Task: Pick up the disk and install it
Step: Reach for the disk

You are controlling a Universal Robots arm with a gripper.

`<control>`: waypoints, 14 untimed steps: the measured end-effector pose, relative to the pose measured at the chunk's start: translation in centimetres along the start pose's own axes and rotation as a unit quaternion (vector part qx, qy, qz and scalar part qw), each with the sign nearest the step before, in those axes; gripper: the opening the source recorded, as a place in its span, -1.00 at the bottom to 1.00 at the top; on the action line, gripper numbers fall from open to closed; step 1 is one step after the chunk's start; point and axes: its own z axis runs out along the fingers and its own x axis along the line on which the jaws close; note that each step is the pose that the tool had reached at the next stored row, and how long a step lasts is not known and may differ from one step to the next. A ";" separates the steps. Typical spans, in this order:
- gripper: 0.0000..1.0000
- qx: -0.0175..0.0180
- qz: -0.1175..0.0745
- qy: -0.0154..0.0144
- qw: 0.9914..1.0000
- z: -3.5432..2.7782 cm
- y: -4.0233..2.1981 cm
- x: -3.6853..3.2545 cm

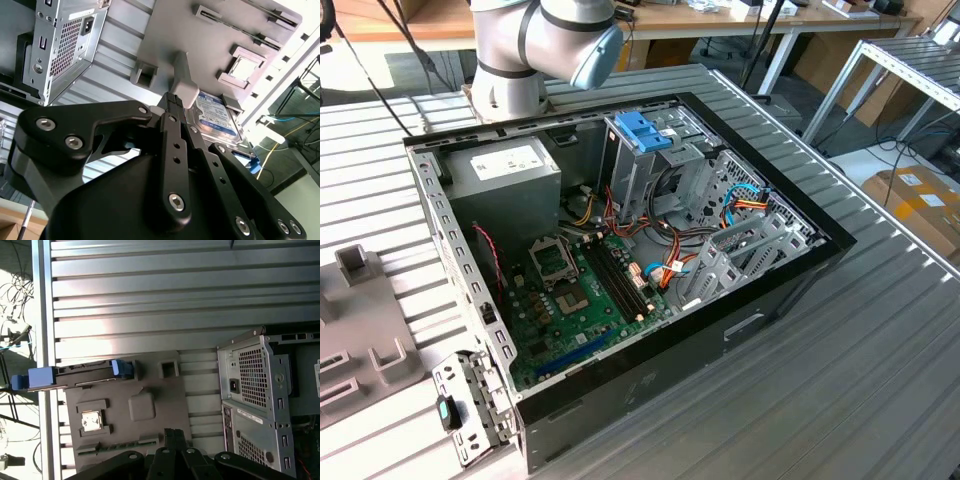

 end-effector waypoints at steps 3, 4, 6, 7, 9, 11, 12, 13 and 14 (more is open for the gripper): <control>-0.79 0.000 0.000 0.000 1.000 -0.01 -0.02 0.24; -0.79 0.000 0.000 0.000 1.000 -0.01 -0.02 0.31; -0.79 0.000 0.000 0.000 1.000 -0.01 -0.04 0.47; -0.79 0.000 0.000 0.000 1.000 -0.01 -0.04 0.53; -0.79 0.000 0.000 0.000 1.000 -0.02 -0.05 0.71; -0.79 0.000 0.000 0.000 1.000 -0.02 -0.06 0.85; -0.79 0.000 0.000 0.000 1.000 -0.02 -0.07 0.91; -0.79 0.000 0.000 0.000 1.000 -0.03 -0.08 1.03; -0.79 0.000 0.000 0.000 1.000 -0.03 -0.09 1.13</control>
